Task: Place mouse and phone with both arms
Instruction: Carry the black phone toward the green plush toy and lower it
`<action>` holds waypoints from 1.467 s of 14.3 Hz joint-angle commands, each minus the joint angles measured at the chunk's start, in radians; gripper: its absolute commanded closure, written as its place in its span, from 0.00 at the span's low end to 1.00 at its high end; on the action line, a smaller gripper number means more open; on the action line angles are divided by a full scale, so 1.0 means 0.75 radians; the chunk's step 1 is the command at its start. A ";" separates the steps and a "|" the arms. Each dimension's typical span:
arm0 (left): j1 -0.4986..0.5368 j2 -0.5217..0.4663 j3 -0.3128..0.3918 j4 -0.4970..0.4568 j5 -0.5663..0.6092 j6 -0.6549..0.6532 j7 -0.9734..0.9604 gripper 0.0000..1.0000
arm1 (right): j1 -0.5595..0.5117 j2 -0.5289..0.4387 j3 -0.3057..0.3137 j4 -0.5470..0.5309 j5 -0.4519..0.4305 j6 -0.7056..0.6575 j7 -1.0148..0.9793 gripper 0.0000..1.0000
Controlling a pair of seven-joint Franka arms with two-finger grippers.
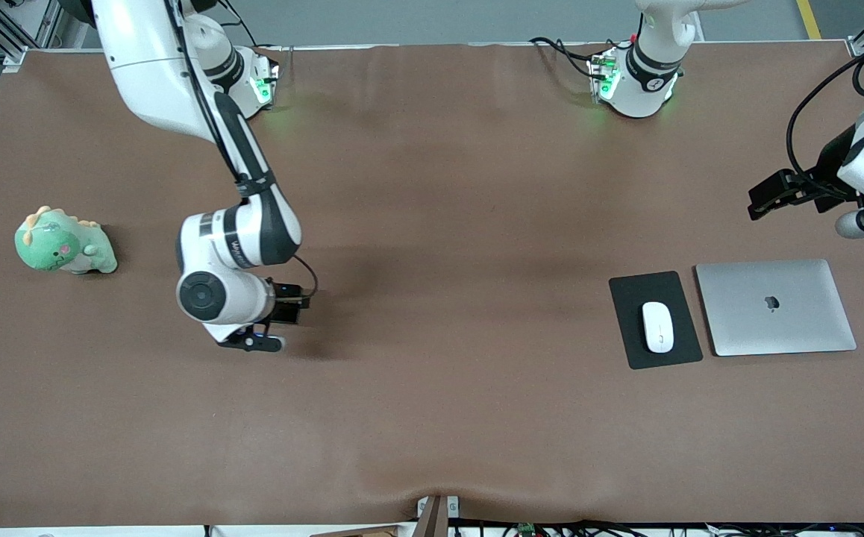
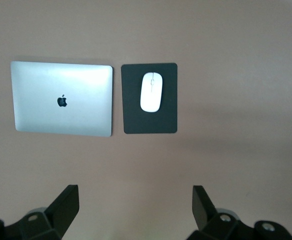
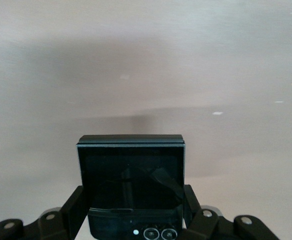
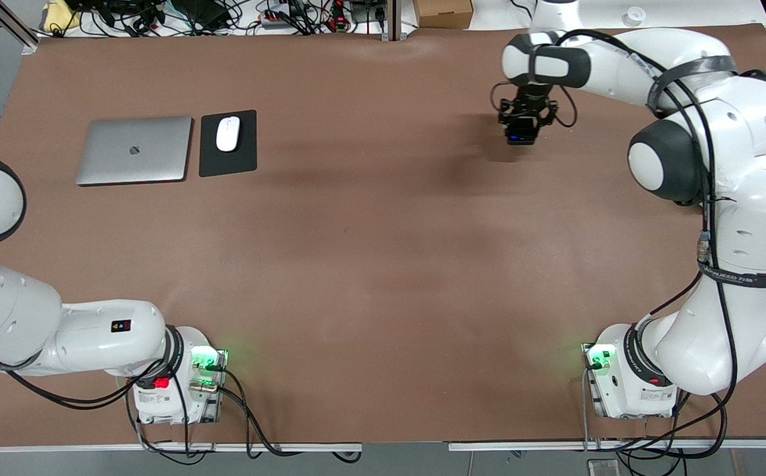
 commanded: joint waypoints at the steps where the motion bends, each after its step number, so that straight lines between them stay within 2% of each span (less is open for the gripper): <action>1: 0.016 -0.060 -0.001 -0.028 -0.034 -0.046 0.038 0.00 | -0.055 -0.138 -0.039 -0.186 -0.027 0.013 -0.170 1.00; 4: 0.016 -0.072 0.001 -0.028 -0.032 -0.058 0.046 0.00 | -0.094 -0.183 -0.120 -0.300 -0.029 0.076 -0.319 1.00; 11: 0.016 -0.070 0.005 -0.026 -0.030 -0.058 0.050 0.00 | -0.098 -0.208 -0.337 -0.605 -0.029 0.408 -0.675 1.00; 17: 0.016 -0.066 0.005 -0.026 -0.030 -0.058 0.050 0.00 | -0.156 -0.208 -0.338 -0.710 -0.027 0.518 -0.702 1.00; 21: 0.016 -0.070 0.003 -0.026 -0.030 -0.058 0.050 0.00 | -0.172 -0.200 -0.333 -0.712 -0.015 0.508 -0.700 0.99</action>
